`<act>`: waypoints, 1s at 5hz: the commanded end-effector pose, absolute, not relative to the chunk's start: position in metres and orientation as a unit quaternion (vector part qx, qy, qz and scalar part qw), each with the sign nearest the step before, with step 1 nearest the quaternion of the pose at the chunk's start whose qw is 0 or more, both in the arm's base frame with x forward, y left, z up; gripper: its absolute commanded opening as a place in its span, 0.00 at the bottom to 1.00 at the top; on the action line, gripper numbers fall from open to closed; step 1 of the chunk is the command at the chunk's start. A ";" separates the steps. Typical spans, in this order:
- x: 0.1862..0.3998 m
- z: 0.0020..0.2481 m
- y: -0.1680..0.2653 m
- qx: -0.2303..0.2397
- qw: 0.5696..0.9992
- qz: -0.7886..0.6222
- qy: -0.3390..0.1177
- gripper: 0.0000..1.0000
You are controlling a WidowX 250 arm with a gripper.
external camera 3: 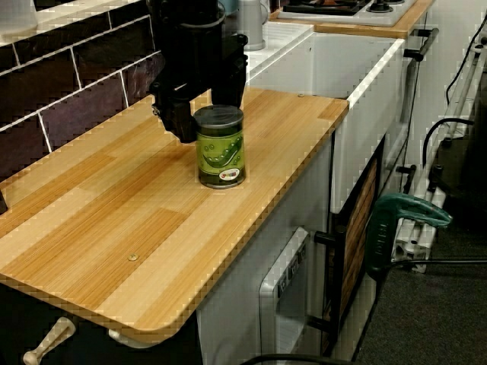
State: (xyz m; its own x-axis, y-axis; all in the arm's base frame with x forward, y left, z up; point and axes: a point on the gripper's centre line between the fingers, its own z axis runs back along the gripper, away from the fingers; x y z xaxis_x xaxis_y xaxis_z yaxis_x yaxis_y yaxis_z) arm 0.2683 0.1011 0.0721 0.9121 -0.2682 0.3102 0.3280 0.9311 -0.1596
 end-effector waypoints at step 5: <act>0.282 0.112 0.124 -0.139 0.953 -0.193 -0.188 1.00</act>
